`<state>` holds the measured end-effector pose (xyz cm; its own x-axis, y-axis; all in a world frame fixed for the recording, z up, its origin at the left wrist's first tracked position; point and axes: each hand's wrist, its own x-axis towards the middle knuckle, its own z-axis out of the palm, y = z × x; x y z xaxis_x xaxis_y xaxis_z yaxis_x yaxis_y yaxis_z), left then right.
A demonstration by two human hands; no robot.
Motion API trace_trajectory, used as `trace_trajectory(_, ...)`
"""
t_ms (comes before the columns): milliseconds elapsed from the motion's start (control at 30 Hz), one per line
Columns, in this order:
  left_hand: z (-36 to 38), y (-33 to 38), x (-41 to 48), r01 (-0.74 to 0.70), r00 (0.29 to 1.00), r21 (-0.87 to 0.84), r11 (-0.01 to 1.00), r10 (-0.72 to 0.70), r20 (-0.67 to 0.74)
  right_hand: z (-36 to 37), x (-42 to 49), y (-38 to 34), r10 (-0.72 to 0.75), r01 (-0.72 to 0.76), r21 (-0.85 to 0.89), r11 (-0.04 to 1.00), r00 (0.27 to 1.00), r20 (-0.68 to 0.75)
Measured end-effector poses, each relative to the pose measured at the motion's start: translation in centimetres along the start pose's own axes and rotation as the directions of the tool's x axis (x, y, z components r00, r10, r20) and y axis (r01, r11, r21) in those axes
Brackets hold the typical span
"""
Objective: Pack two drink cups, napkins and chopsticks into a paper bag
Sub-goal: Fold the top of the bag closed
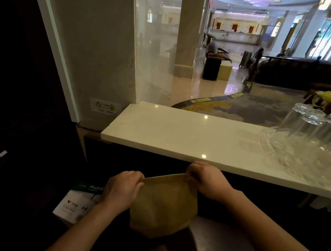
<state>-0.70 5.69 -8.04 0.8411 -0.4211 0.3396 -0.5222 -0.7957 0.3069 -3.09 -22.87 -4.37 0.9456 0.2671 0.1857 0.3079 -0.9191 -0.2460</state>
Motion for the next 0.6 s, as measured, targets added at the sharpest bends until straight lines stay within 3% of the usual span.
trace_trajectory(100,-0.3,1.7,0.4,-0.020,0.999,0.046,0.999,0.019,0.028,1.0,0.7,-2.1,-0.063,0.064,-0.026,0.998,0.997,0.047)
trace_trajectory(300,0.1,5.4,2.4,-0.079,0.996,0.180,0.981,0.070,0.056,2.3,2.1,-5.0,-0.163,0.163,-0.060,0.985,0.987,0.012)
trace_trajectory(600,0.2,2.1,0.9,0.000,0.999,0.013,1.000,-0.001,0.037,1.0,1.1,-2.4,-0.038,0.036,0.030,0.999,0.998,0.047)
